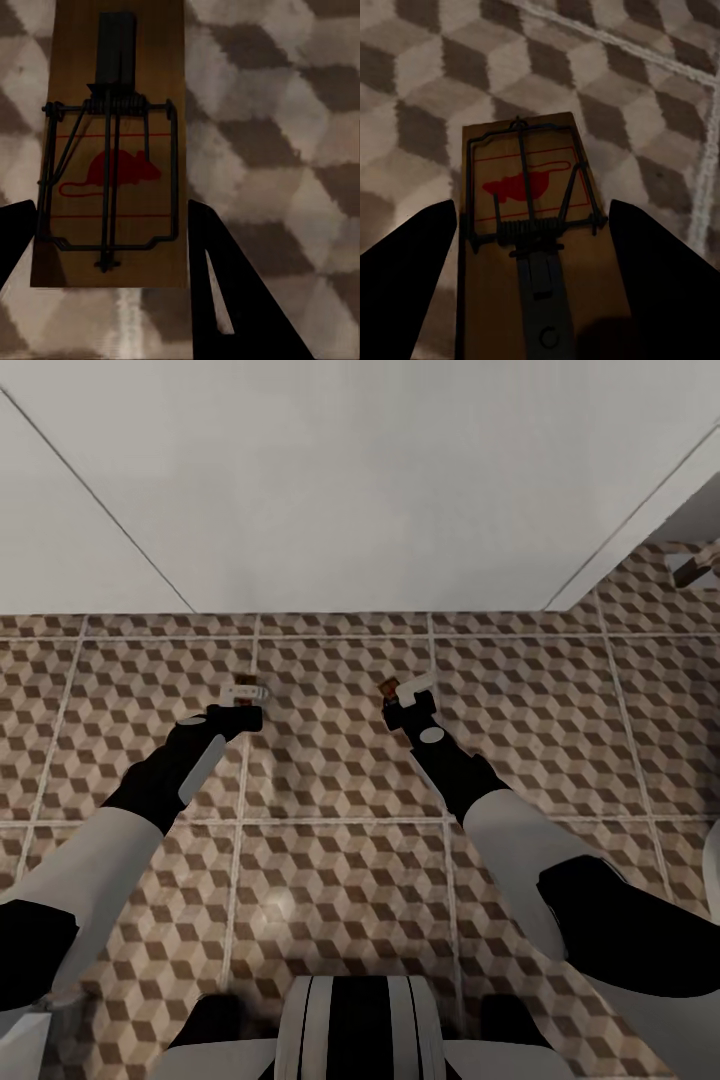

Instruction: Take the four mousetraps from the cabinet in the bathroom and place them on the bathroom floor. Make sure all four end up on the same floor surface, and ensure that at least two of them are either under or directly next to the same bathroom sink.

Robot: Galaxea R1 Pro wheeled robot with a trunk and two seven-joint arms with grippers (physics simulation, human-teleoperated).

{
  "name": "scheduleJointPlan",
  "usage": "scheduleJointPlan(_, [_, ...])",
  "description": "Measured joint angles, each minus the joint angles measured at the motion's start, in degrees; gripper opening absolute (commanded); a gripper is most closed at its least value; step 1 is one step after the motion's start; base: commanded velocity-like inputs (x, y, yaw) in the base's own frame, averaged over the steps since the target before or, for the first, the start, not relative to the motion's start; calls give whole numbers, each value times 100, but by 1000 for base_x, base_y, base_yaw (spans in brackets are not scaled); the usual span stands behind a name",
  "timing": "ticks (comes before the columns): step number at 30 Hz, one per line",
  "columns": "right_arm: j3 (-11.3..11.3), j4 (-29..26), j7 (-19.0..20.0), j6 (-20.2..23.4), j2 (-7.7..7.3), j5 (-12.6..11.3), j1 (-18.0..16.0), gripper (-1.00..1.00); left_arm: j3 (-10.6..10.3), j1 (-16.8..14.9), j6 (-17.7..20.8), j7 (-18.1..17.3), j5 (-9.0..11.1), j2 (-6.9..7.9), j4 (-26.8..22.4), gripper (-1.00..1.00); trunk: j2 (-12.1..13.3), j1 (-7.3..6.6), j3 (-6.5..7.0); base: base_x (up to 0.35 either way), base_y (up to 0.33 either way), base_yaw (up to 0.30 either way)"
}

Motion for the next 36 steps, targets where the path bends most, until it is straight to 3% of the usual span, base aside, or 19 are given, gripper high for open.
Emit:
scheduleJointPlan(23, [-3, 18, 39, -6, 0, -44, -1, -100, 0, 6, -1, 0, 0, 1, -11, -100, 0, 0, 0, 75, 29, 0])
scheduleJointPlan(29, [-7, 299, 60, -576, 0, -62, 0, -100, 0, 6, -1, 0, 0, 1, 1, -100, 0, 1, 0, 2, 0, 0])
scheduleJointPlan(36, [-7, 411, 70, -786, 0, -67, -1, -100, 0, 6, -9, -7, 8, -6, 17, -100, 0, 1, 0, 0, 0, 0])
